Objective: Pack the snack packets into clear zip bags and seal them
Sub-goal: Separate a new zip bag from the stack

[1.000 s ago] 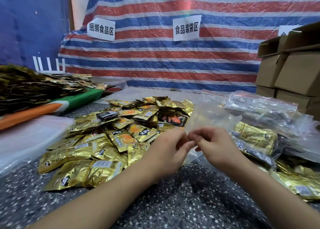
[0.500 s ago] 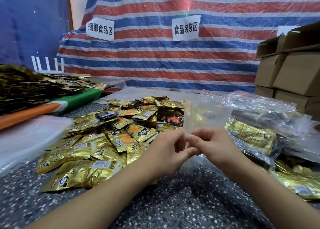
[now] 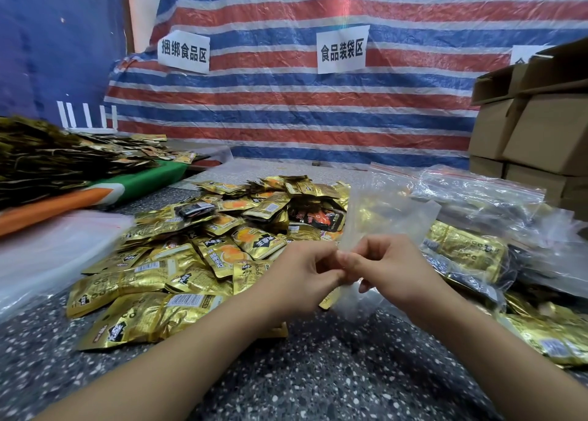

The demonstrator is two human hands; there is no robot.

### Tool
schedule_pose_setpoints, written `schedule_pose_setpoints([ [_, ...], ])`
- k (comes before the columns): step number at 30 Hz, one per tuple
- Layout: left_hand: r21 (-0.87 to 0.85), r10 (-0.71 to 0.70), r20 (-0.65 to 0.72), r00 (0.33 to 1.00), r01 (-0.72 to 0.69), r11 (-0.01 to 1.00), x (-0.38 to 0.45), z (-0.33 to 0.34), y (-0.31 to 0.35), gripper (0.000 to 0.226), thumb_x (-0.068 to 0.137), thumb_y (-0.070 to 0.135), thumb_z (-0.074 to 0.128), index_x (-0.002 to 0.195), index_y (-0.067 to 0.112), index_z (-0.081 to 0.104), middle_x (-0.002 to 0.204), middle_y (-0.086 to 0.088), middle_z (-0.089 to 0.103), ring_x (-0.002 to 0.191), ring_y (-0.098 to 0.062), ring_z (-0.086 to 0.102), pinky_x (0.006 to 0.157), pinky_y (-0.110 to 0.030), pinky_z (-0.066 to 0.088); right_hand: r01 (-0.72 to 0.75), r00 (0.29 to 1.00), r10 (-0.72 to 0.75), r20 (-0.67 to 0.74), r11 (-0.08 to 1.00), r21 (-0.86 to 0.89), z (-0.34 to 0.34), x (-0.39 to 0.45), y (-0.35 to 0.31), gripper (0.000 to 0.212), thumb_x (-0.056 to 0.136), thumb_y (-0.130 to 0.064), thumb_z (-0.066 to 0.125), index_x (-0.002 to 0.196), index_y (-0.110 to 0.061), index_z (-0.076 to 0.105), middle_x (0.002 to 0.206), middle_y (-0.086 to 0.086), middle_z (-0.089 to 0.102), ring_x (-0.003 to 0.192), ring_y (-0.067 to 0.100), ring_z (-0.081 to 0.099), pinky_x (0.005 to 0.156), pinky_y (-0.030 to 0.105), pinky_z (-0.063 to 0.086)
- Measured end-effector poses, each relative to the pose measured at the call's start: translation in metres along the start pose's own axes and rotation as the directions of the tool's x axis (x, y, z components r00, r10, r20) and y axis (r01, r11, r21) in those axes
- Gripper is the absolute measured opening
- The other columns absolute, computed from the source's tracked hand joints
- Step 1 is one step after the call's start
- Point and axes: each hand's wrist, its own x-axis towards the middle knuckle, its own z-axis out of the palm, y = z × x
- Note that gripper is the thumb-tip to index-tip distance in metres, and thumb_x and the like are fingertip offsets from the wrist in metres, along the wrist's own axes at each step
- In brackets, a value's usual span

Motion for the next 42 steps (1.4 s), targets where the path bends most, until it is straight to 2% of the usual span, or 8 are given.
schedule_pose_setpoints([
  [8,-0.149,-0.109,0.093,0.990,0.122,0.981,0.002,-0.006,0.003,0.026,0.098,0.008,0.056,0.078,0.021,0.067,0.068,0.007,0.066,0.062,-0.008,0.060,0.063,-0.024,0.050,-0.049,0.999,0.049,0.013,0.998,0.049,-0.007,0.001,0.004,0.023,0.092,-0.018,0.067,0.071,-0.008,0.066,0.063,0.010,0.071,0.055,0.013,0.065,0.050,0.020,0.048],
  [16,-0.098,-0.308,-0.234,0.922,0.293,0.951,0.012,-0.022,-0.004,0.020,0.094,0.018,0.052,0.080,0.017,0.067,0.064,0.002,0.066,0.047,-0.009,0.057,0.045,-0.022,0.041,-0.031,0.861,-0.102,-0.498,0.967,-0.251,-0.030,0.009,0.008,0.028,0.082,-0.006,0.054,0.058,-0.001,0.041,0.060,0.037,0.051,0.041,0.020,0.053,0.040,0.023,0.032],
  [18,-0.035,-0.239,-0.273,0.932,0.239,0.970,0.009,-0.023,-0.006,0.010,0.093,0.020,0.057,0.096,0.024,0.066,0.064,0.001,0.065,0.047,-0.011,0.054,0.049,-0.030,0.044,-0.045,0.870,-0.069,-0.488,0.975,-0.219,-0.032,0.009,0.009,0.028,0.083,-0.007,0.053,0.059,-0.001,0.040,0.061,0.037,0.052,0.037,0.014,0.057,0.037,0.022,0.031],
  [22,0.400,0.186,-0.140,0.973,-0.116,0.909,0.000,-0.017,0.001,0.055,0.095,0.020,0.054,0.143,0.044,0.039,0.066,0.013,0.056,0.051,-0.004,0.045,0.047,-0.026,0.040,-0.067,0.897,0.029,-0.440,0.995,-0.070,-0.024,0.010,0.013,0.035,0.086,-0.007,0.052,0.054,-0.017,0.042,0.038,-0.001,0.044,0.045,0.025,0.066,0.044,0.028,0.041],
  [24,0.511,0.319,-0.022,0.947,-0.264,0.818,-0.004,-0.015,0.010,0.041,0.098,0.036,0.047,0.139,0.037,0.050,0.064,0.020,0.048,0.056,-0.003,0.041,0.052,-0.022,0.035,-0.073,0.901,0.055,-0.431,0.997,-0.024,-0.022,0.010,0.013,0.043,0.087,-0.008,0.051,0.048,-0.022,0.042,0.036,-0.007,0.040,0.048,0.031,0.067,0.044,0.030,0.043],
  [29,0.584,0.221,0.189,0.957,-0.290,0.758,-0.013,-0.004,0.015,0.054,0.084,0.079,0.039,0.111,0.035,0.054,0.066,0.017,0.048,0.057,0.006,0.039,0.054,-0.023,0.035,-0.098,0.903,0.112,-0.415,0.994,0.053,-0.018,0.010,0.013,0.025,0.087,-0.006,0.050,0.065,-0.012,0.041,0.056,0.016,0.044,0.051,0.029,0.069,0.041,0.027,0.044],
  [37,0.524,0.200,0.102,0.975,-0.223,0.822,-0.004,-0.009,0.005,0.022,0.101,0.036,0.047,0.086,0.020,0.053,0.074,0.009,0.055,0.069,-0.013,0.050,0.061,-0.030,0.039,-0.171,0.875,0.131,-0.467,0.984,-0.045,-0.026,0.013,0.016,0.023,0.087,-0.016,0.057,0.066,-0.013,0.047,0.052,0.003,0.051,0.052,0.026,0.062,0.053,0.033,0.045],
  [42,0.092,0.208,-0.118,0.971,-0.198,0.976,-0.002,-0.018,0.008,0.047,0.097,0.046,0.049,0.057,0.024,0.041,0.050,0.012,0.038,0.047,-0.004,0.035,0.048,-0.021,0.028,-0.164,0.856,0.103,-0.506,0.983,-0.078,-0.048,0.014,0.005,0.020,0.088,-0.007,0.056,0.102,-0.021,0.053,0.105,0.001,0.057,0.089,0.018,0.056,0.070,0.036,0.050],
])
